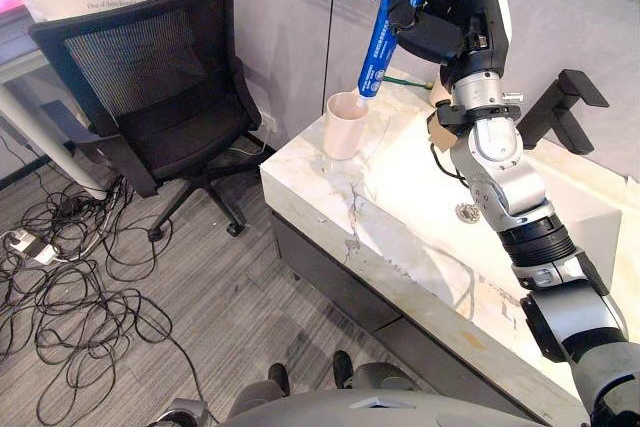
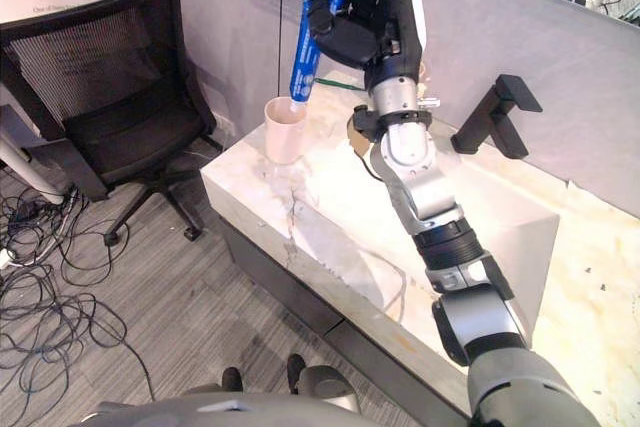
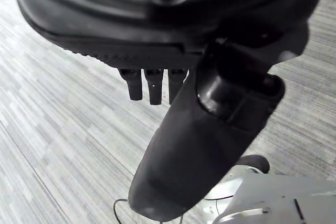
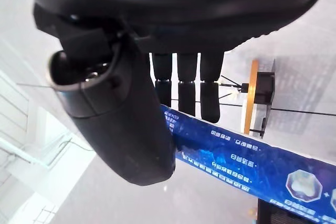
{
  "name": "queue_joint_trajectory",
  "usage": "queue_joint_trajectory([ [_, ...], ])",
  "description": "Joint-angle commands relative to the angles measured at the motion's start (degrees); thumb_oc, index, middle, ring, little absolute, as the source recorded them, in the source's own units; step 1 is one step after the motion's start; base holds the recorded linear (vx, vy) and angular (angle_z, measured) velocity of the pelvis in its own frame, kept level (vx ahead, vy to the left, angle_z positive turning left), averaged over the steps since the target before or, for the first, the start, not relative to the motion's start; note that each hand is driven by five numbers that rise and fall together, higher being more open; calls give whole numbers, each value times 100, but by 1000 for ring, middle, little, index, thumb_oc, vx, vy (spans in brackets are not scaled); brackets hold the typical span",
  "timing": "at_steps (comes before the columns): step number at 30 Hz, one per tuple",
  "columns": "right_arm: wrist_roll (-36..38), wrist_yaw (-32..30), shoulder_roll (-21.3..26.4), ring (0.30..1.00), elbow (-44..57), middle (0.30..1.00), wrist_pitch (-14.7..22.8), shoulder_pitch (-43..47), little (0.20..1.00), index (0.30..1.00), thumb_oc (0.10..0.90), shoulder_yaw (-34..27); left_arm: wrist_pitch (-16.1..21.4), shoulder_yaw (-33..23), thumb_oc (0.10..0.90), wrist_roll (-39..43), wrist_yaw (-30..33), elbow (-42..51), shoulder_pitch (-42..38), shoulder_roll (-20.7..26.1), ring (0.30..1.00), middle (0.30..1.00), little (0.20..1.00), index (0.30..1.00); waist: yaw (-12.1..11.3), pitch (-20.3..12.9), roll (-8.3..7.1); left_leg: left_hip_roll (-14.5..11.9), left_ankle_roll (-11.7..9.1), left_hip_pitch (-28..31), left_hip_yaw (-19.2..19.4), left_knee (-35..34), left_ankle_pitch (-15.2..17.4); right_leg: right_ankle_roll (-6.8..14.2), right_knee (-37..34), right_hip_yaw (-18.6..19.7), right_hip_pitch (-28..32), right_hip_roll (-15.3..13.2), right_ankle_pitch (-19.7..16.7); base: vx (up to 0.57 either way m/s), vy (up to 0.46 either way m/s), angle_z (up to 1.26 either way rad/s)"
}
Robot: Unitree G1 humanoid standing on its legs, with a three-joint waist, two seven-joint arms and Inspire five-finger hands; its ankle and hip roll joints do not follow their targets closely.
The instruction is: Organize the bathroom.
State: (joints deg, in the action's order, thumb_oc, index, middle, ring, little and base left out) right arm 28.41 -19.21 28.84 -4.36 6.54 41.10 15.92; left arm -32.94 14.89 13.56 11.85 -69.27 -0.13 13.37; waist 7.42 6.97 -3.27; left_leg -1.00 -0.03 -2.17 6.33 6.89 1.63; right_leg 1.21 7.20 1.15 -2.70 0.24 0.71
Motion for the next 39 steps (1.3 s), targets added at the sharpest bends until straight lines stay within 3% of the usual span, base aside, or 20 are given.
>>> queue_joint_trajectory([
  [1, 136, -121, -74, 300, 210, 300, 937, 881, 300, 300, 400, -510, -328, 172, 800, 252, 196, -293, 29, -4, 900, 900, 900, 900, -85, -178, -90, -474, -82, 95, 302, 536, 597, 347, 725, 253, -183, -127, 804, 0, 0, 0],
  [39, -277, -812, -257, 300, -193, 300, 1001, 1151, 300, 300, 400, -348, -137, 123, 800, 344, 223, -380, 129, 78, 900, 900, 900, 900, -313, -18, 122, -578, -240, -3, 241, 404, 433, 367, 543, 68, -127, -213, 766, 1, -5, 2],
])
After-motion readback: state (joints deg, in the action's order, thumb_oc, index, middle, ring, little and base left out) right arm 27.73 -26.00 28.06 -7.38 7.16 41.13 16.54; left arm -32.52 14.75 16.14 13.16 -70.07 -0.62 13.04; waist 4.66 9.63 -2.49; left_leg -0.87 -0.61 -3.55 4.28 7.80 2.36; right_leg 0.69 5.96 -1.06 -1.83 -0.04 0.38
